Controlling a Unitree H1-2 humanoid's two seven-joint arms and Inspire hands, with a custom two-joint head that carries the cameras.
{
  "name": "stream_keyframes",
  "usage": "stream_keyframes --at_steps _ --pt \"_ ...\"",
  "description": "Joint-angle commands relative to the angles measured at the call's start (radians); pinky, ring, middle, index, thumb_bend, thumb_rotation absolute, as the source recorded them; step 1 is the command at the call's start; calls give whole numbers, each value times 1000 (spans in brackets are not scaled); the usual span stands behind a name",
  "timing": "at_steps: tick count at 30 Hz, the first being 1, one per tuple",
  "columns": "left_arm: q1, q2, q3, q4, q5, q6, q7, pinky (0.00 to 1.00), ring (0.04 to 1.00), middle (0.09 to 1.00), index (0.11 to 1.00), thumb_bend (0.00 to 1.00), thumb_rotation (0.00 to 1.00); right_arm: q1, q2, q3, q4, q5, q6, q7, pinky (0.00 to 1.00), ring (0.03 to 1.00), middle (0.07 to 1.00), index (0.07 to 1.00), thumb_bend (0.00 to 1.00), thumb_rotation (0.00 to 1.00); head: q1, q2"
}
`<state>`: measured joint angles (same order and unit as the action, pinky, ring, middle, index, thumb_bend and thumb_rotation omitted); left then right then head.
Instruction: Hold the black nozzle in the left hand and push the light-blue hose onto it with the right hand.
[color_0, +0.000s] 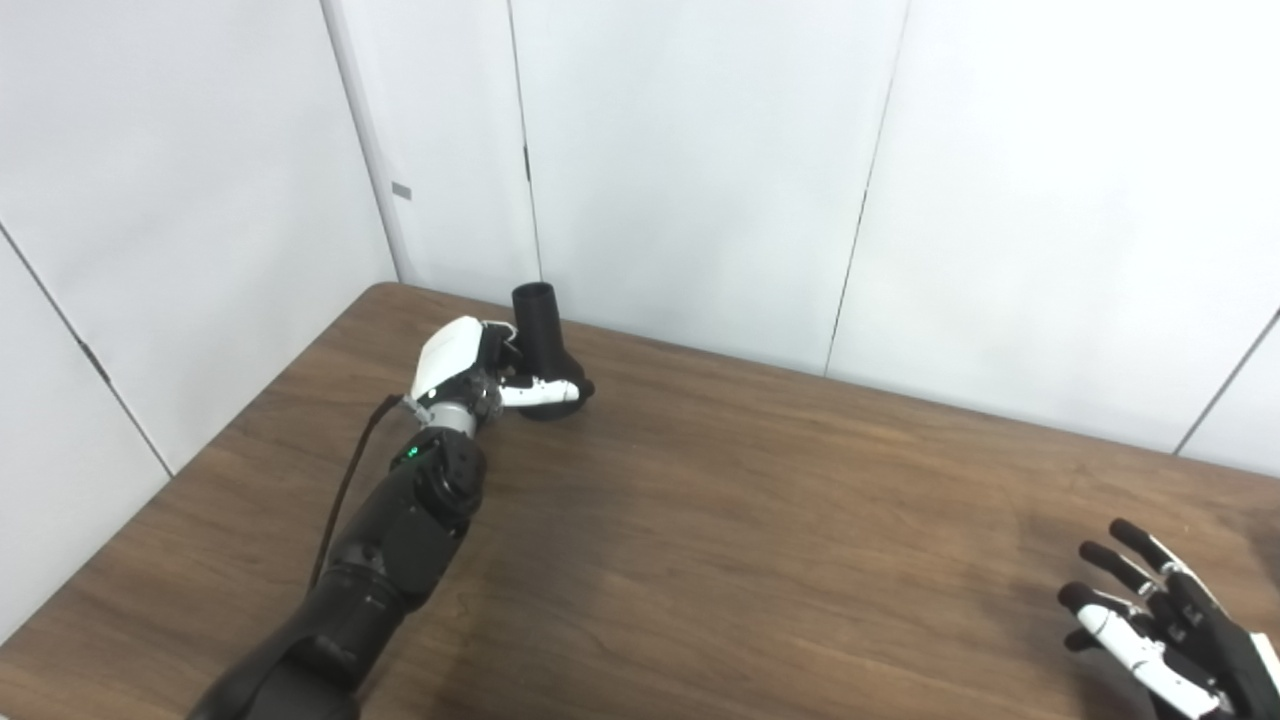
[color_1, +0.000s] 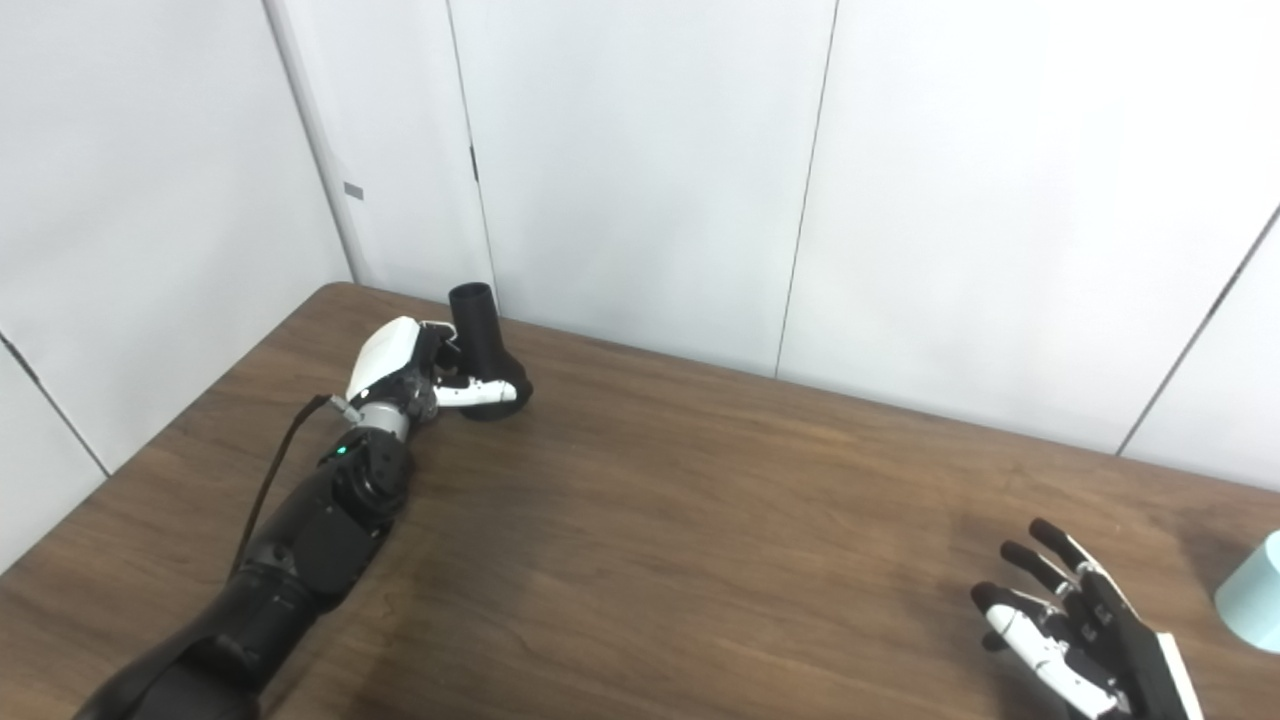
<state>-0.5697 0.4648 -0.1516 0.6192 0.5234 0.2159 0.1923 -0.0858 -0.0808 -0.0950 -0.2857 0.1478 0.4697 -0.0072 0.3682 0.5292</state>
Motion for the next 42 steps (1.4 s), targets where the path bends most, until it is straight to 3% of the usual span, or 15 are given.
stream_keyframes --at_steps 1,4,13,15,18,23,30,35,37,42 --pt "57 -37 -65 71 16 9 -68 525 544 539 478 523 24 -17 -13 -1 -29 -1 -19 12 366 565 742 814 391 0 0 5" --pt "58 -31 -100 92 45 10 -62 491 526 526 475 522 2 -16 -16 -1 -25 -1 -23 15 369 568 745 813 398 0 0 5" --pt "80 -20 -172 121 88 -18 -41 559 613 561 461 513 0 -19 -22 -2 -17 -3 -21 16 387 572 750 816 423 0 -6 20" --pt "88 -17 -193 114 105 -32 -28 517 589 561 462 513 0 -20 -19 -4 -13 1 -21 15 385 573 754 818 429 0 -12 20" --pt "101 -20 -220 108 133 -73 25 359 474 507 479 524 0 -23 -13 -6 -4 3 -24 13 371 566 747 809 434 0 -23 21" --pt "130 -40 -269 56 165 -147 93 291 422 469 489 527 0 -27 -14 -4 25 3 -57 20 364 563 742 803 452 0 -59 23" --pt "164 -75 -327 -73 196 -237 164 241 339 401 494 523 0 -33 -13 -9 105 15 -170 45 333 505 701 788 495 0 -154 35" --pt "167 -105 -359 -202 211 -252 138 240 344 408 498 523 0 -47 -16 -7 147 0 -253 52 338 490 668 730 545 0 -242 41" --pt "166 -121 -364 -233 214 -269 128 232 345 408 498 523 0 -53 -18 -5 155 -7 -278 52 344 489 678 727 592 70 -297 44" --pt "162 -164 -387 -252 241 -324 119 265 364 414 500 523 0 -63 -19 1 113 -31 -283 43 360 473 653 706 605 127 -350 44"
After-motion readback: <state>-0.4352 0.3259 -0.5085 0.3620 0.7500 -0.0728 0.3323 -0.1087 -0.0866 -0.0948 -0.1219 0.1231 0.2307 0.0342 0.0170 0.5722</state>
